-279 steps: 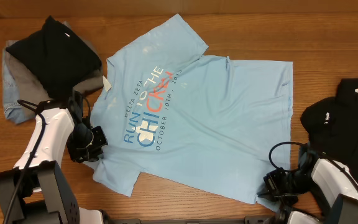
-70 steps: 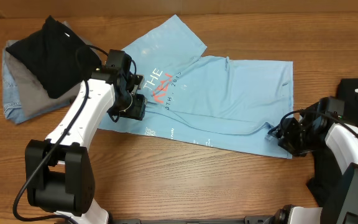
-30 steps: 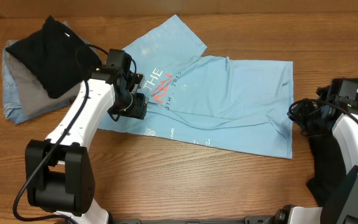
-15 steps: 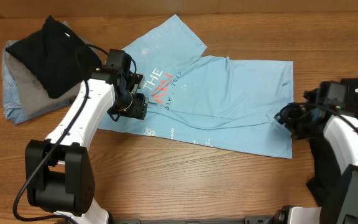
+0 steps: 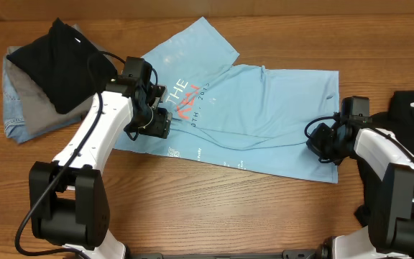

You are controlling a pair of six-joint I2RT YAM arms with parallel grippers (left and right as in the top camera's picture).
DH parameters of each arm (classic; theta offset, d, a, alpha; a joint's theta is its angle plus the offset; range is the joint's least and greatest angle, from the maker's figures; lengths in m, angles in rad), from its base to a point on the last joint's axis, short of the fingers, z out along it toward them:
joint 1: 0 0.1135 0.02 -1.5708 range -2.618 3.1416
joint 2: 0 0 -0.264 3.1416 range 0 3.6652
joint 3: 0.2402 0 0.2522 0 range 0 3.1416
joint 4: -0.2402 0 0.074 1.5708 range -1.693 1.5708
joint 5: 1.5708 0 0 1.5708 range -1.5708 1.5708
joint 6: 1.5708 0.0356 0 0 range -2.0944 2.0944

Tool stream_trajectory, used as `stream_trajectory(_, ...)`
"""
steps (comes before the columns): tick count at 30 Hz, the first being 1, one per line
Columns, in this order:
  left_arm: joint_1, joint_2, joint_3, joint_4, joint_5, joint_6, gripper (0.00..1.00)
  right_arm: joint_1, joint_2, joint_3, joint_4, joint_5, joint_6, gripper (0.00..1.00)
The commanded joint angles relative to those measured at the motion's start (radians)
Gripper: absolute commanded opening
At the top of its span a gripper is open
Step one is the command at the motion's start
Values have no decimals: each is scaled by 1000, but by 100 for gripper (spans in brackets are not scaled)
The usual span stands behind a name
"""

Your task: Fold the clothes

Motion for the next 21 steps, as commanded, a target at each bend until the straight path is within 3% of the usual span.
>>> stream_trajectory(1, -7, 10, 10, -3, -4, -3, 72, -47, 23, 14, 24, 69, 43, 4)
stream_trajectory(14, -7, 10, 10, -2, -4, -3, 73, -185, -1, 83, 95, 14, 4, 5)
stream_trajectory(21, -7, 10, 10, -2, -4, -3, 73, -192, -18, 92, -14, -182, -149, 21)
